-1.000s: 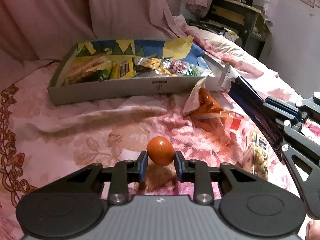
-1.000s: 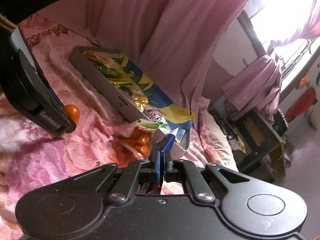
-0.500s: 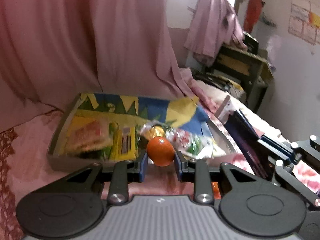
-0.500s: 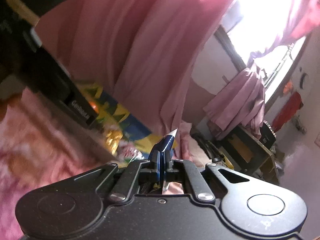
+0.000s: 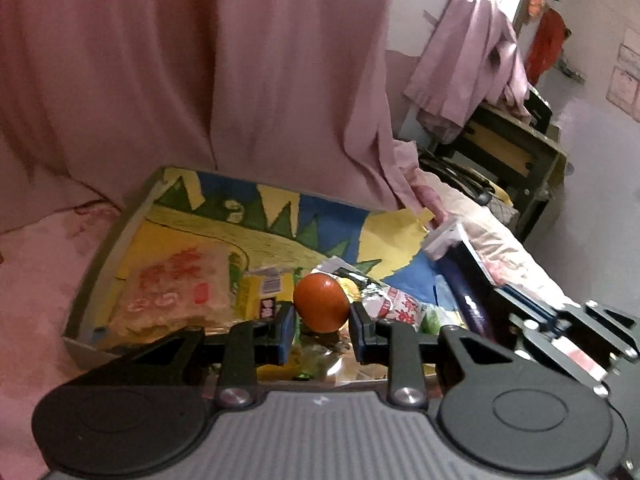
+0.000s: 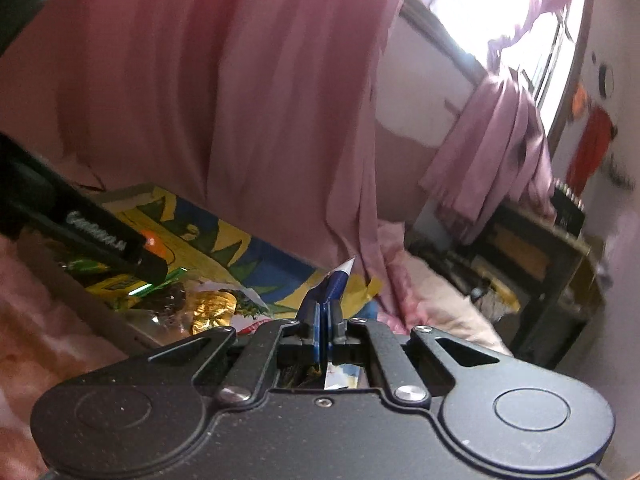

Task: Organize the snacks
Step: 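Open left gripper over the box while right gripper releases the blue bar into it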

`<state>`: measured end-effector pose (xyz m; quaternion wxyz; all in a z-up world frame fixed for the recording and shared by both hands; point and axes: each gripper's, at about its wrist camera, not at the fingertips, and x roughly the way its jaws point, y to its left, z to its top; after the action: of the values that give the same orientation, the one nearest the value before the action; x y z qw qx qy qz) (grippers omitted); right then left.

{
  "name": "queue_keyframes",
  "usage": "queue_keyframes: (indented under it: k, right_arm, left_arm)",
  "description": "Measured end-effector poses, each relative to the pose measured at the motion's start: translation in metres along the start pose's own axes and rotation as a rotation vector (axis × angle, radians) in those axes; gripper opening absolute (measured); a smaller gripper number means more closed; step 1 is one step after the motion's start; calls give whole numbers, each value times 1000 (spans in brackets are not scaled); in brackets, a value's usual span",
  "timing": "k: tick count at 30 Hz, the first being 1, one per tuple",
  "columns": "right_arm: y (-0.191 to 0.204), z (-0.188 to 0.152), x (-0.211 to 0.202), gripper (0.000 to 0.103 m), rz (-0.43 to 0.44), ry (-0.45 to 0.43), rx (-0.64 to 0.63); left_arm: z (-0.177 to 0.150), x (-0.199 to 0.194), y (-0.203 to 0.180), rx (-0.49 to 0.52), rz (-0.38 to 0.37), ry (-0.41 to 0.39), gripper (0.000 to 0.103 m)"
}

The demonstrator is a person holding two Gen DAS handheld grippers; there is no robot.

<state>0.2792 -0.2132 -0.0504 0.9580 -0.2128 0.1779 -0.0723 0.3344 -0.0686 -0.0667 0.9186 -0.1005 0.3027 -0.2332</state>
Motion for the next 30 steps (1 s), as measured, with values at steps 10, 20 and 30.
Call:
queue_keyframes:
  k: [10, 20, 30]
  right_arm:
    - [-7, -9, 28, 4, 31, 113, 137]
    - [-11, -14, 28, 19, 22, 149, 175]
    - [-29, -6, 6, 56, -12, 119, 234]
  left_arm:
    - [-8, 9, -12, 75, 20, 34, 31]
    - [-9, 10, -15, 84, 46, 64, 34]
    - [-2, -11, -16, 61, 83, 23, 71]
